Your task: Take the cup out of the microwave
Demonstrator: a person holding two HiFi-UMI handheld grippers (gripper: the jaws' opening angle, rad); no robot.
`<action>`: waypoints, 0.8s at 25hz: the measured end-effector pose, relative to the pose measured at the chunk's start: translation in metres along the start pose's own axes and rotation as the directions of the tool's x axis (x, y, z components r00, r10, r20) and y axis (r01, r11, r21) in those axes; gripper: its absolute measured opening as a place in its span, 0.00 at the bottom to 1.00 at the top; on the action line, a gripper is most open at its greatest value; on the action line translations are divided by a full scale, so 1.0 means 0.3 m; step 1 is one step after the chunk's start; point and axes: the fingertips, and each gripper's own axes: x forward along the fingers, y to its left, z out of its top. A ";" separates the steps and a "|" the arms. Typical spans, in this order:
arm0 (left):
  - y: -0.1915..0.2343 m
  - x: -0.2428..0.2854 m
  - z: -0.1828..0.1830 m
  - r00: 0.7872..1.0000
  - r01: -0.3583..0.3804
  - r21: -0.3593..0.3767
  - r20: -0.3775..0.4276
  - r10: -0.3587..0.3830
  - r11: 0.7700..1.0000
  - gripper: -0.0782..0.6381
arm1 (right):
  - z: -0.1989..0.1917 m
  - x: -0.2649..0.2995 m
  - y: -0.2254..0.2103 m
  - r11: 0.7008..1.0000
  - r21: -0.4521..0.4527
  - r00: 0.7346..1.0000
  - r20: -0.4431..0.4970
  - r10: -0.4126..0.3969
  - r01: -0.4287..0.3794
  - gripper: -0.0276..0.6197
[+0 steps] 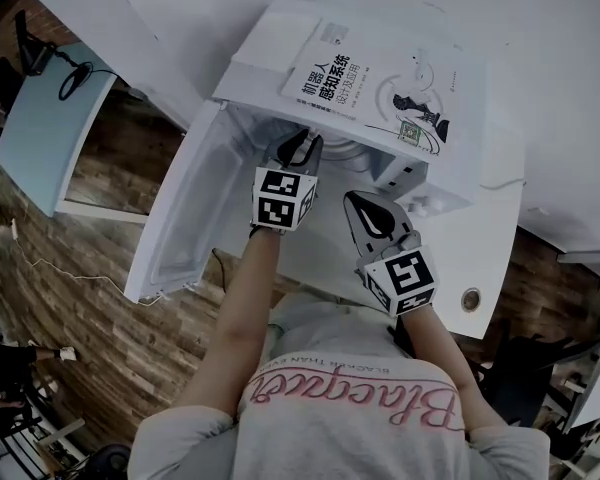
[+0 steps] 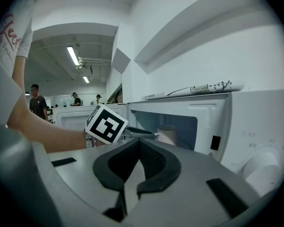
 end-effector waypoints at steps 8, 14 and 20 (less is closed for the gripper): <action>0.024 0.088 -0.009 0.999 0.021 0.003 -0.030 -0.021 1.000 0.22 | 0.003 0.046 -0.029 1.000 0.010 1.000 -0.007 -0.011 0.011 0.06; 0.032 0.116 -0.019 0.999 0.028 -0.002 -0.031 -0.028 1.000 0.22 | -0.003 0.057 -0.039 1.000 0.007 1.000 -0.017 -0.018 0.018 0.06; 0.041 0.118 -0.020 1.000 0.002 0.021 -0.024 -0.001 1.000 0.18 | -0.012 0.046 -0.047 1.000 0.007 0.999 -0.024 -0.030 0.030 0.06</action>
